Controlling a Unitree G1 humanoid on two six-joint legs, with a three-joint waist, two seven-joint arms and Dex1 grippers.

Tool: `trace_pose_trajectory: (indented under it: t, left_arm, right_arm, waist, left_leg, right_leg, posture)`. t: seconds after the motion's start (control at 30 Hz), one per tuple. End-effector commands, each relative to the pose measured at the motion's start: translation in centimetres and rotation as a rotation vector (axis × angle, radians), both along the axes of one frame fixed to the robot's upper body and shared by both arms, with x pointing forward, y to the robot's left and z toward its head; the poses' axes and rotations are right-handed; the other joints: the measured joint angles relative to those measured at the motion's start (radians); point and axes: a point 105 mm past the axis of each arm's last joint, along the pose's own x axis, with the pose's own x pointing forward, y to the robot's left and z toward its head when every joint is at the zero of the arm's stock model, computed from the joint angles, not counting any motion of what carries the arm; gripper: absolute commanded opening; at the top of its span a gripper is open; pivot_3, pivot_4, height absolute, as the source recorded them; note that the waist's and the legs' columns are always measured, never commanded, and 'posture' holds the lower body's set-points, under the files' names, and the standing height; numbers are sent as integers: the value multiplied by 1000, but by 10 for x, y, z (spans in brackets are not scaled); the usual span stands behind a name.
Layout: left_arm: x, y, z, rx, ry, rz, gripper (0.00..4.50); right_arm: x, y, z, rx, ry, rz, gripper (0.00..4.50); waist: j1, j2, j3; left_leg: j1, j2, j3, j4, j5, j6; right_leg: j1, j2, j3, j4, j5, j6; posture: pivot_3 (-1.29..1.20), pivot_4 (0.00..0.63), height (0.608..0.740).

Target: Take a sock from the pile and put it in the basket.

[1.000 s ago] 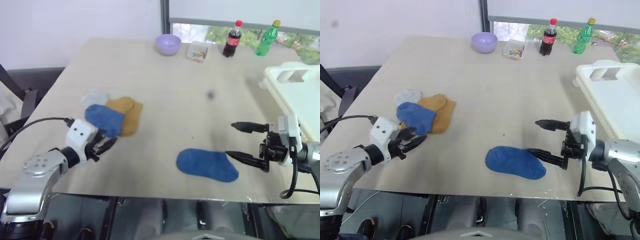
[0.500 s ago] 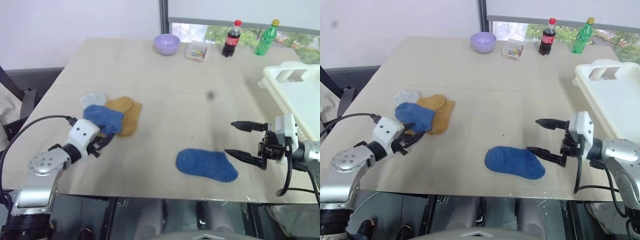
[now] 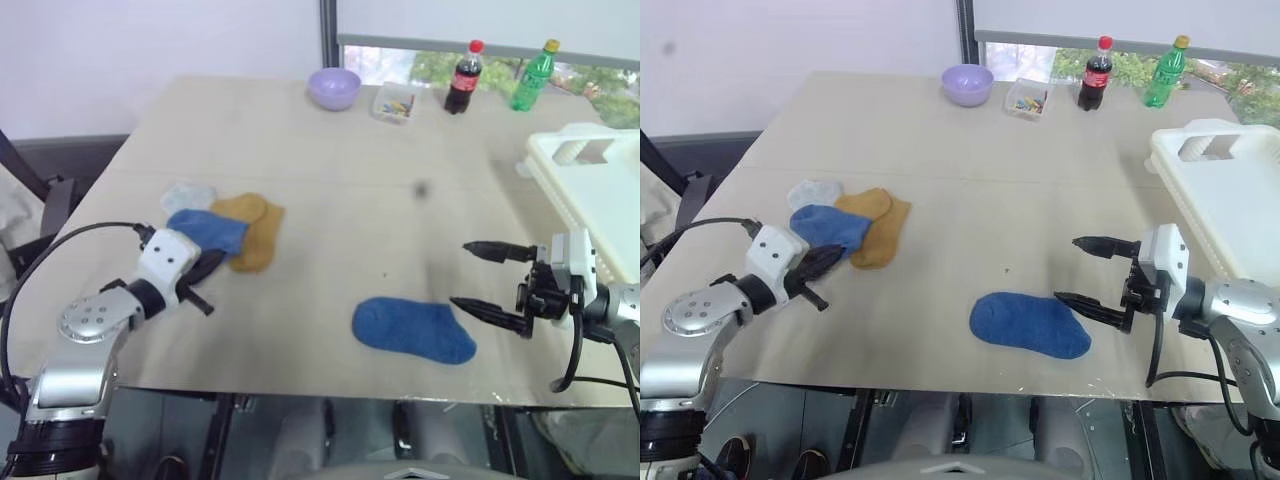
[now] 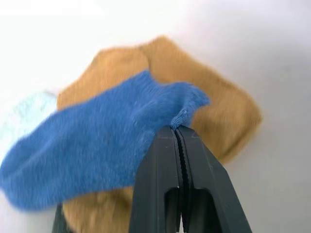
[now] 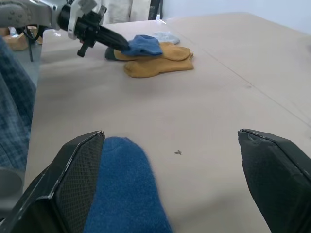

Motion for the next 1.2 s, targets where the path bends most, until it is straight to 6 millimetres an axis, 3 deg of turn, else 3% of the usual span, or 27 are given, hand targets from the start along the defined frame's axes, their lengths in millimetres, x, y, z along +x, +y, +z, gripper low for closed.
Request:
trace_pose_trajectory:
  t: [0.03,0.3,0.43,0.57,0.7,0.8,1.0,1.2]
  left_arm:
    - [-2,-42,9,-106,34,-129,46]
    - [17,-139,16,-423,159,-275,46]
    - [21,-197,0,-462,267,-343,46]
    - [24,-237,-7,-495,313,-398,46]
    - [30,-269,1,-587,325,-435,46]
    - [27,-283,3,-595,332,-476,1379]
    - [23,-286,15,-601,297,-541,3941]
    - [20,-245,42,-682,284,-580,3941]
  right_arm:
    - [1,0,6,3,-44,3,4500]
    - [15,-2,4,-27,-70,-41,4500]
    - [20,-9,-2,-61,-60,-97,4500]
    - [21,-13,-4,-78,-59,-126,4500]
    - [20,-19,-8,-111,-56,-165,4500]
    - [16,-25,-11,-132,-45,-184,4500]
    - [19,-37,-22,-176,-17,-250,4500]
    - [41,-36,-33,-186,35,-332,4500]
  waist:
    - [1,0,0]
    - [1,-2,1]
    - [0,-2,1]
    - [1,-2,1]
    - [1,-2,1]
    - [0,-2,1]
    - [0,-2,1]
    - [-6,-2,1]
  left_leg:
    - [0,0,0,0,0,0]
    - [1,-1,-1,4,0,0]
    - [1,-1,-1,4,0,0]
    - [1,-1,-1,4,0,0]
    - [1,-1,-2,4,0,0]
    - [1,-1,-2,4,0,0]
    - [1,-1,-2,4,0,0]
    - [1,0,-2,5,0,0]
  right_leg:
    - [0,0,0,0,0,0]
    - [5,3,-2,1,0,1]
    - [6,3,-1,1,1,1]
    - [6,4,-1,1,2,3]
    - [5,4,-1,1,0,0]
    - [6,4,-1,1,0,0]
    - [5,4,0,1,0,0]
    - [5,5,0,2,0,1]
  posture:
    - [0,150,730]
    - [0,150,730]
    - [0,150,730]
    - [0,150,730]
    - [0,150,730]
    - [0,150,730]
    - [0,150,730]
    - [0,150,730]
